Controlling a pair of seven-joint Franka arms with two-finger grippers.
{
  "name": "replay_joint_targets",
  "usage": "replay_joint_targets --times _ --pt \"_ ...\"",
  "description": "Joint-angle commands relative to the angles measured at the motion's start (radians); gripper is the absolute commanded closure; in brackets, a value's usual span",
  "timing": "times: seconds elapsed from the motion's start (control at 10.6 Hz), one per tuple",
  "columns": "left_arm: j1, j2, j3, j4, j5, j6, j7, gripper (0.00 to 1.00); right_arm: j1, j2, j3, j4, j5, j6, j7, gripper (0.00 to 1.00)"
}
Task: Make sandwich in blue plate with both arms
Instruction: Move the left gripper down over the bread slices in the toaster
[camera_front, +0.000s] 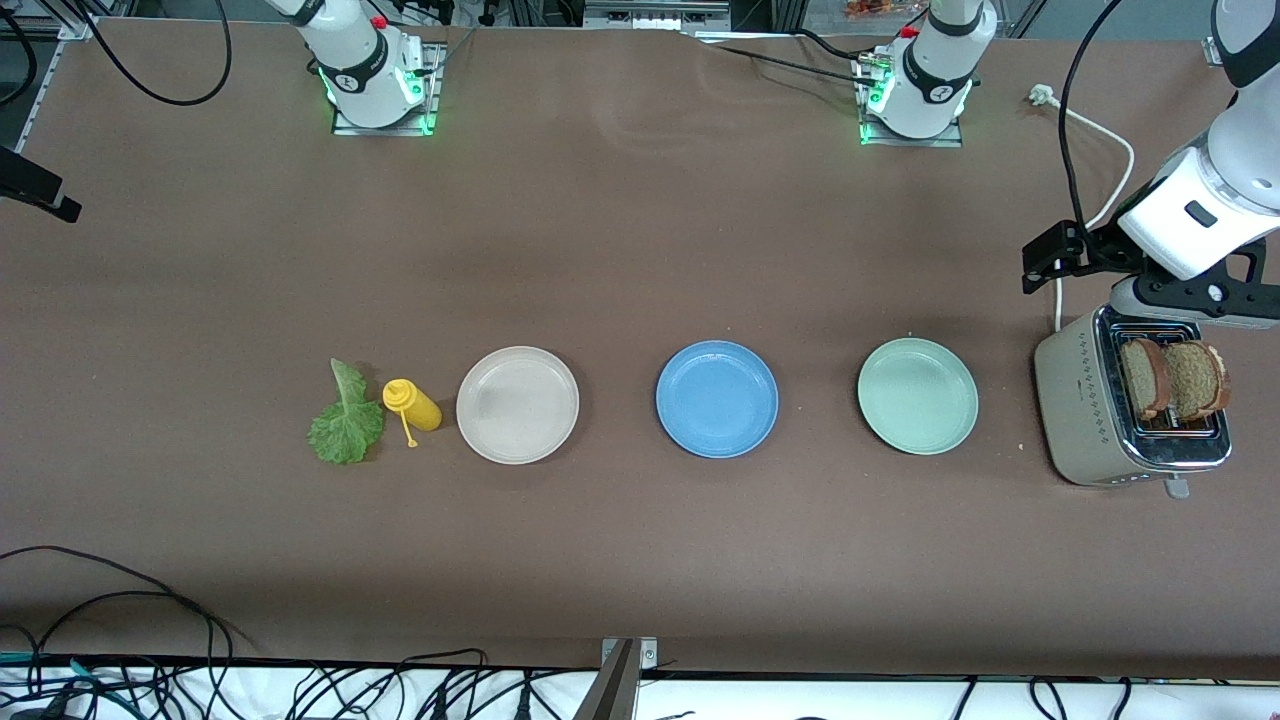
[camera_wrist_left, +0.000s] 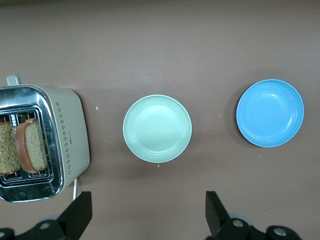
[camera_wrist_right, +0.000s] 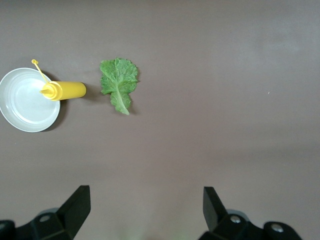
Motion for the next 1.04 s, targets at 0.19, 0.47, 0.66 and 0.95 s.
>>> replay_joint_targets --times 0.19,0.47,0.66,0.95 --pt "0.012 0.0 -0.002 0.015 -0.019 -0.016 0.013 0.0 -0.001 0.006 -0.001 0.021 0.018 -0.01 -0.01 0.0" --pt "0.031 0.002 0.001 0.015 -0.01 -0.015 0.012 0.0 0.001 0.006 -0.001 0.021 0.018 -0.01 -0.01 0.0" --pt "0.112 0.044 0.001 0.019 -0.009 -0.005 0.012 0.0 0.001 0.006 -0.001 0.021 0.018 -0.01 -0.01 0.0" --pt "0.209 0.091 0.006 0.019 0.002 -0.002 0.012 0.0 0.001 0.007 0.0 0.021 0.018 -0.01 -0.01 0.0"
